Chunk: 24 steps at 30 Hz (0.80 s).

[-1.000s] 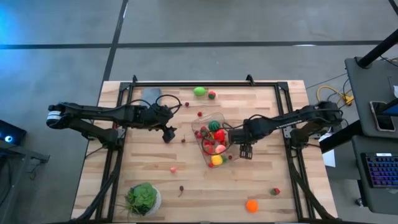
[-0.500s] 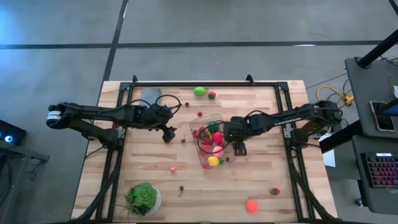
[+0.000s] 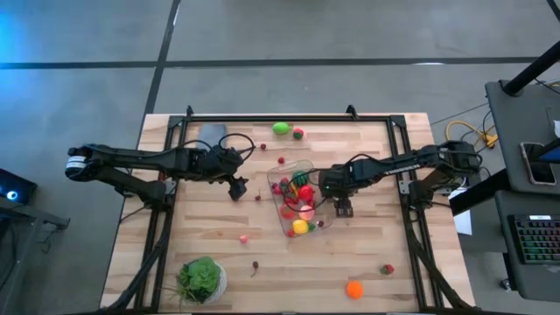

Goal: Pick and placing Produce into tupperware
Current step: Put the red strawberry into the transparent bin

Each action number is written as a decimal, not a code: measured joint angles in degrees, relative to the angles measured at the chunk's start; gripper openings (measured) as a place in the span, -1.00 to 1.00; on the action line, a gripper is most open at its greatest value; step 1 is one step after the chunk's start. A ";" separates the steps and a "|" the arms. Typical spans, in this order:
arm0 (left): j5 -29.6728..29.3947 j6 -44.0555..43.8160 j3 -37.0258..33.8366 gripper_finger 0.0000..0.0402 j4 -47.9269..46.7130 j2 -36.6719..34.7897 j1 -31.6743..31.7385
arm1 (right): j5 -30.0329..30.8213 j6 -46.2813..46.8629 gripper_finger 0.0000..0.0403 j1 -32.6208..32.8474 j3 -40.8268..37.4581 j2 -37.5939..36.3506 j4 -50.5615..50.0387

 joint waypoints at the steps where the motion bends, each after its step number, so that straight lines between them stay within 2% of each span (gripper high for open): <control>1: 0.00 -0.02 0.00 0.43 0.00 0.00 0.00 | -0.22 -0.50 0.09 0.00 -0.27 -0.01 1.02; 7: 0.00 -0.44 0.00 0.43 -0.01 0.00 0.00 | -2.52 -1.03 0.09 0.02 -2.36 -0.02 5.75; 24: 0.00 -1.48 -0.02 0.43 -0.02 0.00 0.00 | -2.50 -1.64 0.09 0.02 -5.07 -0.04 11.36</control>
